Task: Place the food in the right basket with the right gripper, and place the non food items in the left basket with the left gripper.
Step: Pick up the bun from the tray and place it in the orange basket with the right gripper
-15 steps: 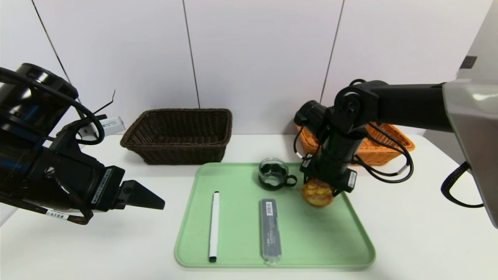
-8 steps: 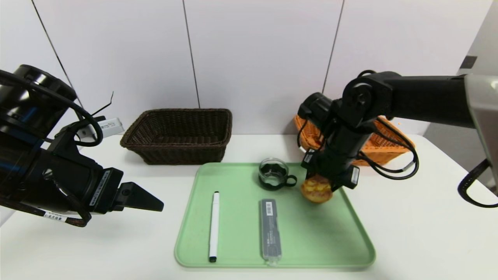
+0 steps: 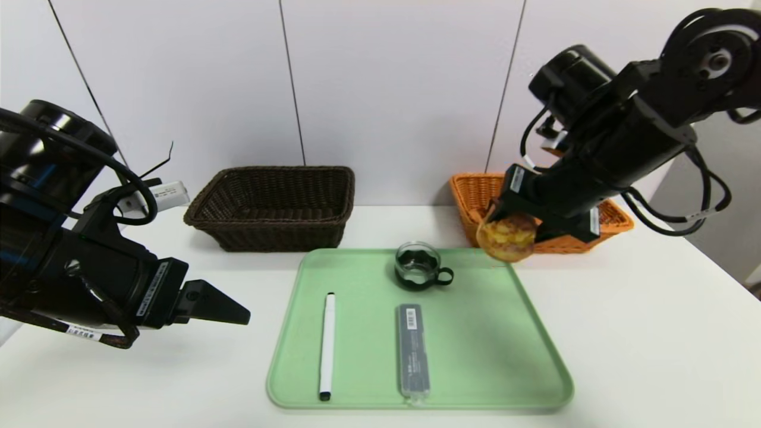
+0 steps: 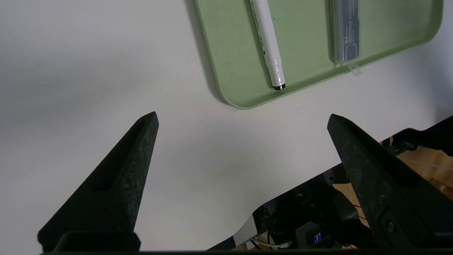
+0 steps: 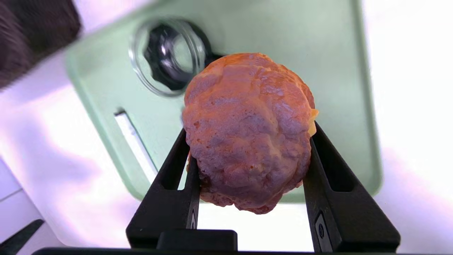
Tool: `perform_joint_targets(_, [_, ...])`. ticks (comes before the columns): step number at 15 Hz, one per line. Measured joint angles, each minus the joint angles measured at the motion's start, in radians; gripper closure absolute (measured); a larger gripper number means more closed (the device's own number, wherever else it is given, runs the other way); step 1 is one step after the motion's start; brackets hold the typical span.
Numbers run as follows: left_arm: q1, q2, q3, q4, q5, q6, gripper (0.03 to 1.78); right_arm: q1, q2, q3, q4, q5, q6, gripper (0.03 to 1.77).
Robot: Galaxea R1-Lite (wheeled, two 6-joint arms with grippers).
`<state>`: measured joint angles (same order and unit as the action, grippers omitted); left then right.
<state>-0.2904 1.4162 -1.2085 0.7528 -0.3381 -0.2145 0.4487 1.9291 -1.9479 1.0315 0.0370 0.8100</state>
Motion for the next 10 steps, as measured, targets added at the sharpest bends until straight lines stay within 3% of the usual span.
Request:
perform_joint_targets(5, [0.0, 0.001, 0.002, 0.001, -0.002, -0.001, 0.12, -0.196, -0.047, 0.0, -0.211, -0.001, -0.051, 0.99])
perform_joint_targets(10, [0.0, 0.011, 0.0, 0.0, 0.001, 0.001, 0.12, -0.399, 0.04, 0.001, -0.343, 0.001, -0.092, 0.99])
